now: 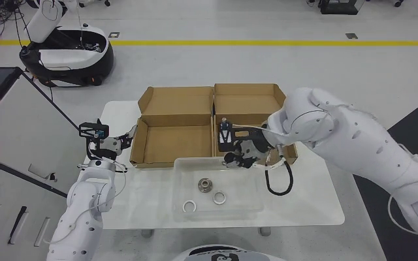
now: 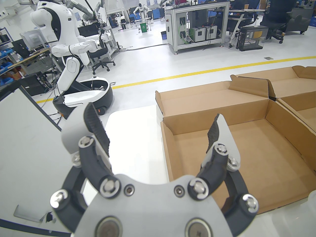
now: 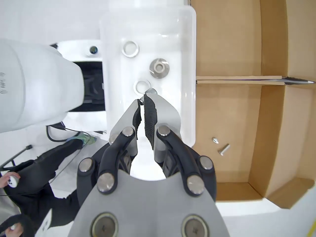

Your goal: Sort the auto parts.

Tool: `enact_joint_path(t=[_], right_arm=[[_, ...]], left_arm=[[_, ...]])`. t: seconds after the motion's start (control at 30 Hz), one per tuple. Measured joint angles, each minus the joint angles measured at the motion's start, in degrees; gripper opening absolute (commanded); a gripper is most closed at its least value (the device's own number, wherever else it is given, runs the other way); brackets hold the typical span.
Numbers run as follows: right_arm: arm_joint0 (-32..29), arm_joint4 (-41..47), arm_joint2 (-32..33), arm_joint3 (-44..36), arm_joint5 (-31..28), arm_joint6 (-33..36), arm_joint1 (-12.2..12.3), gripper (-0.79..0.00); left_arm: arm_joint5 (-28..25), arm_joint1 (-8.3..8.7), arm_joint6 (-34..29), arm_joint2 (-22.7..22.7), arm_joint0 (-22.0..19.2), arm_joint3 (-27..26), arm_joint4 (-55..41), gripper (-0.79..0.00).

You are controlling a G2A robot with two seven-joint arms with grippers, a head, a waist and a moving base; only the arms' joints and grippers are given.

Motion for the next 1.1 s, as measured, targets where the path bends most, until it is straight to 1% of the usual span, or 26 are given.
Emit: enact_joint_path(t=[0.13,0.27,0.47,1.0,1.1], right_arm=[[-1.75,7.26,2.16,1.20,-0.87,0.40,0.94,-0.785],[-3.17,13.47,3.36,1.81,-0.50,0.79,1.66,-0.785],[-3.76,18.79,3.52,1.95,0.74,2.03,2.14,-0.785],[-3.52,18.99,3.28,1.93,1.10,2.39,2.13,-0.785],[-4.75,19.50,3.70,2.36,1.46,0.55,2.19,-0.785]], left_arm=[[0.00,0.00,0.00,0.00,0.00,0.00,0.00,0.000],[0.00,0.00,0.00,0.00,0.00,0.00,0.00,0.000],[0.00,0.00,0.00,0.00,0.00,0.00,0.00,0.000],[0.00,0.00,0.00,0.00,0.00,0.00,0.00,0.000],[0.00,0.00,0.00,0.00,0.00,0.00,0.00,0.000]])
